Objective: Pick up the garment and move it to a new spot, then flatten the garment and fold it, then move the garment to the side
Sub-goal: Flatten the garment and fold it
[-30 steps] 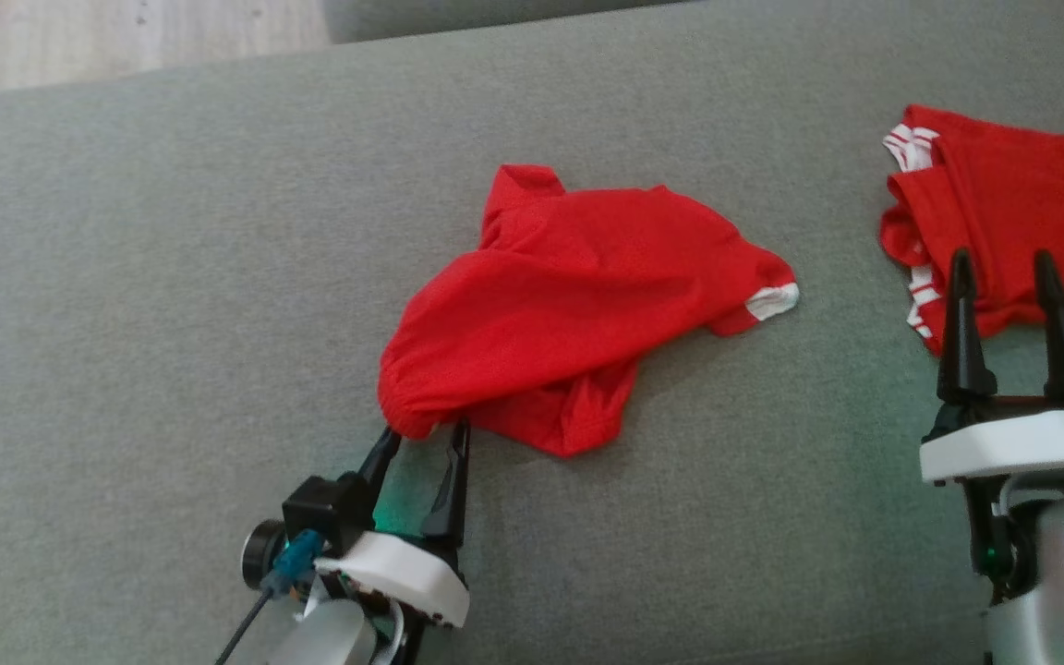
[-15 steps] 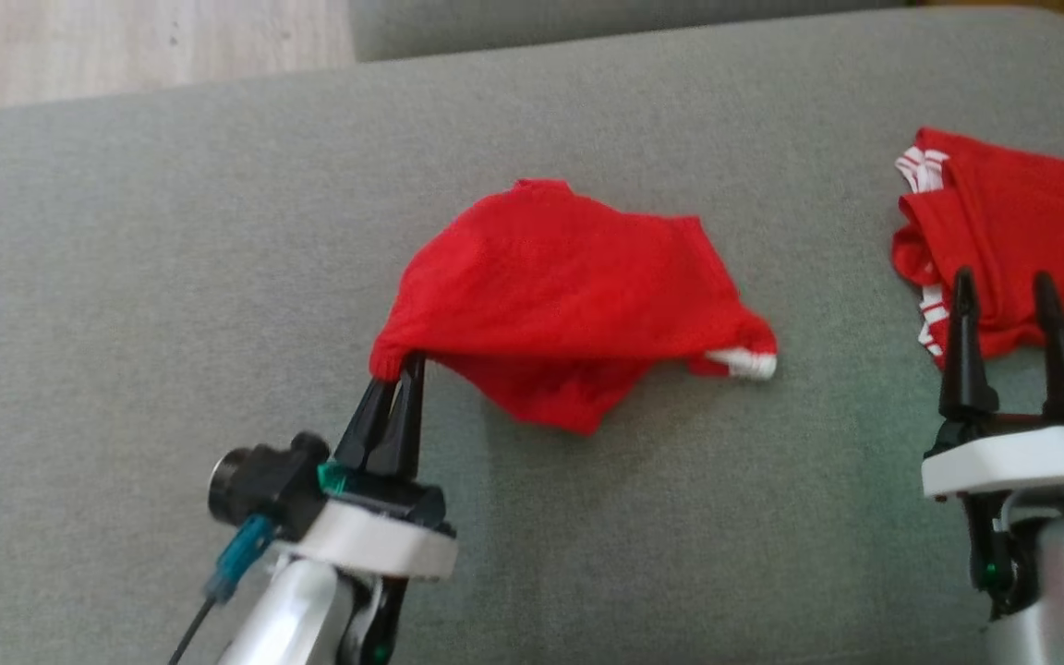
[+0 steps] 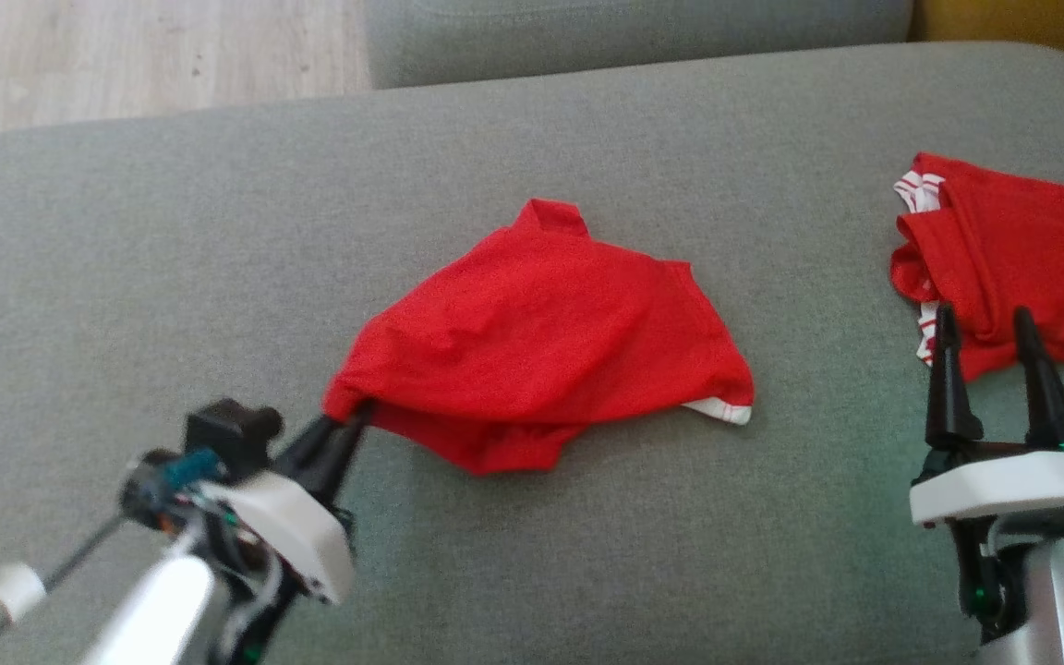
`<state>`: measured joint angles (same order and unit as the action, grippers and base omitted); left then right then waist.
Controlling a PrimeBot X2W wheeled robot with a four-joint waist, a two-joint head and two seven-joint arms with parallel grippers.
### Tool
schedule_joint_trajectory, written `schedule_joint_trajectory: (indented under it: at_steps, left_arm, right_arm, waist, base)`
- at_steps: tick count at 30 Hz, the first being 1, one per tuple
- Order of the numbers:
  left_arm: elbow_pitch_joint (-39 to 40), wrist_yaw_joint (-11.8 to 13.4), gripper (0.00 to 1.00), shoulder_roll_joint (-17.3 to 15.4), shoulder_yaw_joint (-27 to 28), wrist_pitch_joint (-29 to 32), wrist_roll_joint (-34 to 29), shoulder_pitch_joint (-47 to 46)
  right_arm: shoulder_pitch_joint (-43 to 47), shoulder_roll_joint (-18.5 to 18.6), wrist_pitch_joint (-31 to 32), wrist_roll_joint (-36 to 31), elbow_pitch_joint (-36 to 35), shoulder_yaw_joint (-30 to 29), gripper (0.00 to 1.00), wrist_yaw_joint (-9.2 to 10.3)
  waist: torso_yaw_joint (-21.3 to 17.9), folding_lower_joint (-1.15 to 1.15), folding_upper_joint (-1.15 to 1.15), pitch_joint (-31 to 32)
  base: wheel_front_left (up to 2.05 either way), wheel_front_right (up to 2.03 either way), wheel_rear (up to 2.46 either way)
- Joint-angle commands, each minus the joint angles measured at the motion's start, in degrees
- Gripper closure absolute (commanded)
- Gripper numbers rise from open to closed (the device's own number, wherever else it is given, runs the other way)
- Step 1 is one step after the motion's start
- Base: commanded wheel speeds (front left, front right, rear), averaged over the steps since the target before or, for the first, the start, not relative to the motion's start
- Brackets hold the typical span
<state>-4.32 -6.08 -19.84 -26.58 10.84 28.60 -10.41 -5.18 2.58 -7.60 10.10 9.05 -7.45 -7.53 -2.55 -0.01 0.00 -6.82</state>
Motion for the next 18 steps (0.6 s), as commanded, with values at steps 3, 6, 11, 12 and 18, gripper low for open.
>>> schedule_joint_trajectory:
  at_steps: [3, 6, 11, 12, 18]
  left_arm:
    - [-3.09, -0.78, 1.0, -3.79, 2.78, 4.7, 2.94, -8.9]
    - [-6.12, -0.88, 1.0, -4.15, 3.19, 6.04, 4.06, -11.17]
    - [-13.72, -1.02, 1.0, -4.43, 3.48, 7.2, 5.05, -15.59]
    - [-15.01, -1.05, 1.0, -4.35, 3.37, 7.15, 5.14, -16.29]
    - [-21.31, -0.97, 0.36, -3.26, 3.3, 4.27, 4.9, -19.07]
  right_arm:
    - [-2.33, 0.3, -0.77, 0.37, -1.52, 2.52, 0.0, 0.04]
    - [-2.86, 0.3, -0.94, 0.39, -1.24, 2.94, 0.0, 0.04]
    - [-4.19, 0.3, -1.49, 0.43, -0.38, 3.81, 0.0, 0.04]
    - [-4.42, 0.3, -1.58, 0.44, -0.21, 3.89, 0.0, 0.04]
    - [-5.19, 0.3, -2.12, 0.33, 1.15, 4.23, 0.0, 0.04]
  waist:
    - [-1.1, 0.01, 0.0, -2.01]
    - [-1.59, 0.01, 0.0, -2.78]
    - [-2.83, 0.01, 0.0, -4.52]
    - [-3.01, 0.01, 0.0, -4.78]
    - [-3.42, 0.01, 0.0, -5.37]
  base:
    - [0.0, 0.0, 0.0]
    - [0.0, 0.0, 0.0]
    - [0.0, 0.0, 0.0]
    - [0.0, 0.0, 0.0]
    - [0.0, 0.0, 0.0]
